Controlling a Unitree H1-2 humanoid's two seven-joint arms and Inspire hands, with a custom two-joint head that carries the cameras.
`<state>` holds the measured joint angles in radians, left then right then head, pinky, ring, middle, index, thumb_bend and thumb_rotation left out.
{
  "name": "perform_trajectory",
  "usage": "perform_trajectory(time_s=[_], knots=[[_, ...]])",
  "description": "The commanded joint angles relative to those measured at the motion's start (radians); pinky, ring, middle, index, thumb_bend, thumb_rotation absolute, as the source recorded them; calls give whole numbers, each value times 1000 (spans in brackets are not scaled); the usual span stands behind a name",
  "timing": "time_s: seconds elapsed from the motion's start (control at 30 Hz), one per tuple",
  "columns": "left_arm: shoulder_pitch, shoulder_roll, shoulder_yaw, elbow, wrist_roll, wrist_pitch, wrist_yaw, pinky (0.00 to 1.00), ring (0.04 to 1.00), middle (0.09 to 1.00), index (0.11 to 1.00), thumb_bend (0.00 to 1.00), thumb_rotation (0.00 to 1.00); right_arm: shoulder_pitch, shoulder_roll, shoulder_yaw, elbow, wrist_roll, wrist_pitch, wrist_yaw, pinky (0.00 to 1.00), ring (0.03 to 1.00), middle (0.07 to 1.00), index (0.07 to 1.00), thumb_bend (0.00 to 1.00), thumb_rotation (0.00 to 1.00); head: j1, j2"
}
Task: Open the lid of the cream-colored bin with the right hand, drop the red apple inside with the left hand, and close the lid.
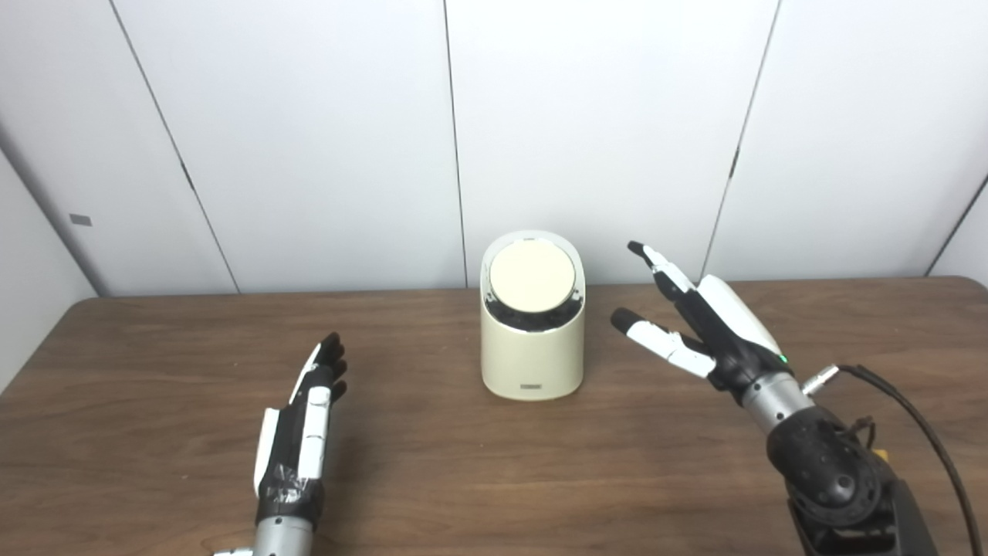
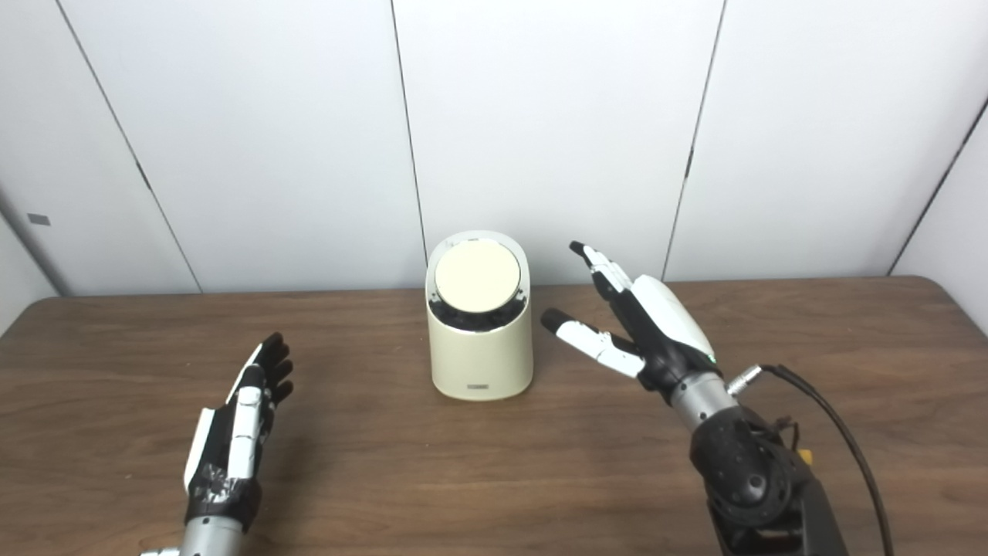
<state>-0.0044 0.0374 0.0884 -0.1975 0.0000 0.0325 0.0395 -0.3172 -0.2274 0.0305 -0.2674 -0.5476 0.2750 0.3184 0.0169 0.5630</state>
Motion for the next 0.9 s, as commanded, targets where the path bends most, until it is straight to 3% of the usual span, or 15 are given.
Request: perform_trajectory(time_s=[0.0,0.2,0.37,0.5,0.87], knots=[[2,16,8,-46,-16,-11,-9,946,951,962,988,547,1000,-4,4,-22,-22,38,28,-25,913,985,996,993,571,1000,3,6],[55,31,32,-83,-60,-2,-25,939,951,961,986,561,1000,76,29,-109,26,245,-41,-83,904,960,982,972,540,1000,14,31],[87,45,42,-88,-72,9,-32,996,981,973,994,546,1000,107,98,-182,91,456,-93,-120,986,995,996,973,509,1000,-14,43],[109,48,56,-77,-94,-4,-35,1000,1000,989,1000,552,1000,137,114,-176,107,479,-124,-158,978,985,981,978,581,1000,-20,51],[154,19,68,-11,-92,-101,-20,986,979,980,977,587,962,218,148,-179,112,553,-161,-226,992,976,973,970,590,1000,-26,74]])
